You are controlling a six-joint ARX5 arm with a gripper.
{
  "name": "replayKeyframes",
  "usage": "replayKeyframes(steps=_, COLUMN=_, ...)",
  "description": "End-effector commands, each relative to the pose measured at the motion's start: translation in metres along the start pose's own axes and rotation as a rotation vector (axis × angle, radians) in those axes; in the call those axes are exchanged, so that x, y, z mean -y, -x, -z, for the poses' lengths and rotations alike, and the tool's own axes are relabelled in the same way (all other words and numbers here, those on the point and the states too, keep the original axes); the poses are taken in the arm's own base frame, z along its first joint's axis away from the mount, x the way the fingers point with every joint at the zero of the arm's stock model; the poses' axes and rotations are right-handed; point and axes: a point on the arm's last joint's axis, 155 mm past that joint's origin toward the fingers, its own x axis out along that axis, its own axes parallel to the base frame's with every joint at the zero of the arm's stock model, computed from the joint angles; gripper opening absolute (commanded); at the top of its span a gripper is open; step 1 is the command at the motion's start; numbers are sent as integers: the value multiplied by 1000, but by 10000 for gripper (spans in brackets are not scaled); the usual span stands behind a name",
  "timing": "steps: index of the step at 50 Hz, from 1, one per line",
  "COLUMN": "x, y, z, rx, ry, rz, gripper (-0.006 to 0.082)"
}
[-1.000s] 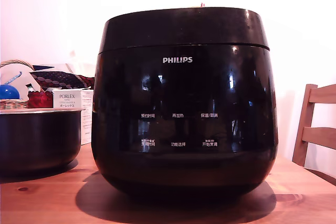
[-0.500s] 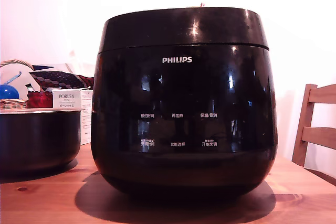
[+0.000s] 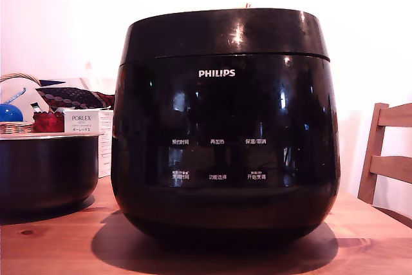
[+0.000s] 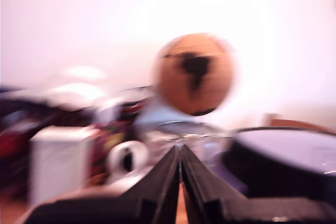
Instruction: Open the rice cooker by pressing the large metal button on the top of its lid with medium force
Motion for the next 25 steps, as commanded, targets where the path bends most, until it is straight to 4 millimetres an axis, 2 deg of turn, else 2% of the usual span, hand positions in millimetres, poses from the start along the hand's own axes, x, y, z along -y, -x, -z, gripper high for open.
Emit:
replayKeyframes(steps=1, x=16, y=1, z=-21, rx=29, ry=-17, rz=55, gripper=-21)
replayKeyframes(steps=12, x=47, y=-2, z=-27, rx=-42, ry=19, rz=189, gripper=-21)
replayKeyframes(steps=25, x=79, y=-5, z=-23, rx=-113, ry=68, rz=350, gripper=-21)
